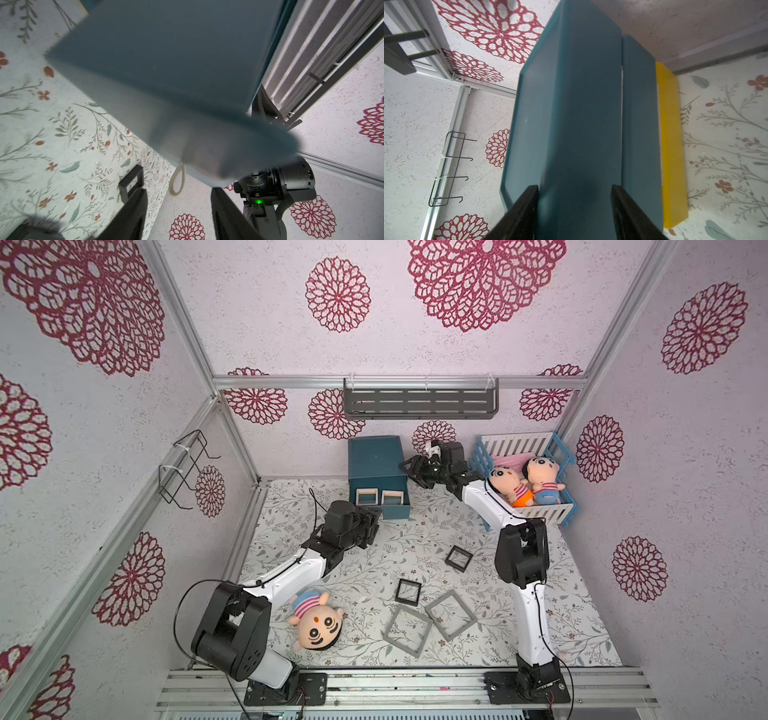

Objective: Place the brooch boxes into the drawer by color
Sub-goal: Close the drawer in the storage box.

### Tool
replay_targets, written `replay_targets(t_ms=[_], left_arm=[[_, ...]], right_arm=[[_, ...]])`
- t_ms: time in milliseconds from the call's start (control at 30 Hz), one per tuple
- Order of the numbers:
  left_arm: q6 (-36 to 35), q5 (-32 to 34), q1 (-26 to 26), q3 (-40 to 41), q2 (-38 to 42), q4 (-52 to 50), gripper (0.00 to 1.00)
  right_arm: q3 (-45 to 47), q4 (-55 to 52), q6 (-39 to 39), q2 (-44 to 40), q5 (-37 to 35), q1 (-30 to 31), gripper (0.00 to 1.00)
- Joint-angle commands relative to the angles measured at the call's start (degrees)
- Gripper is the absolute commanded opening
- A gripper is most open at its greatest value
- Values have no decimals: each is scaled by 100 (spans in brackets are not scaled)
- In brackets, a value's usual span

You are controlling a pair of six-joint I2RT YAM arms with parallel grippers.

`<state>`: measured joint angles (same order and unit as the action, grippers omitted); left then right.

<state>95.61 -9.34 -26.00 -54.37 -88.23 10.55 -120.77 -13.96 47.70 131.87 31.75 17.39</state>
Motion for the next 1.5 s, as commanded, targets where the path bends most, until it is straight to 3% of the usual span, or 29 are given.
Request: replay_targets(t_ms=[0, 333, 533, 667, 1467], left_arm=[[72, 209, -25, 76, -158, 763, 55], [22, 555, -19, 150, -322, 861, 34], [-39, 686, -2, 35, -473, 1008, 17], [-77, 730, 58, -133, -596, 1006, 0], [-120, 354, 602, -1485, -1765, 1000, 0]], right_arm=[[-134, -146, 37, 66, 73, -34, 54], [-135, -202, 55, 66, 112, -11, 41], [-120, -299, 2, 67, 95, 33, 39], [-125, -349, -54, 66, 73, 52, 39], [-177, -485, -156, 91, 73, 52, 39]])
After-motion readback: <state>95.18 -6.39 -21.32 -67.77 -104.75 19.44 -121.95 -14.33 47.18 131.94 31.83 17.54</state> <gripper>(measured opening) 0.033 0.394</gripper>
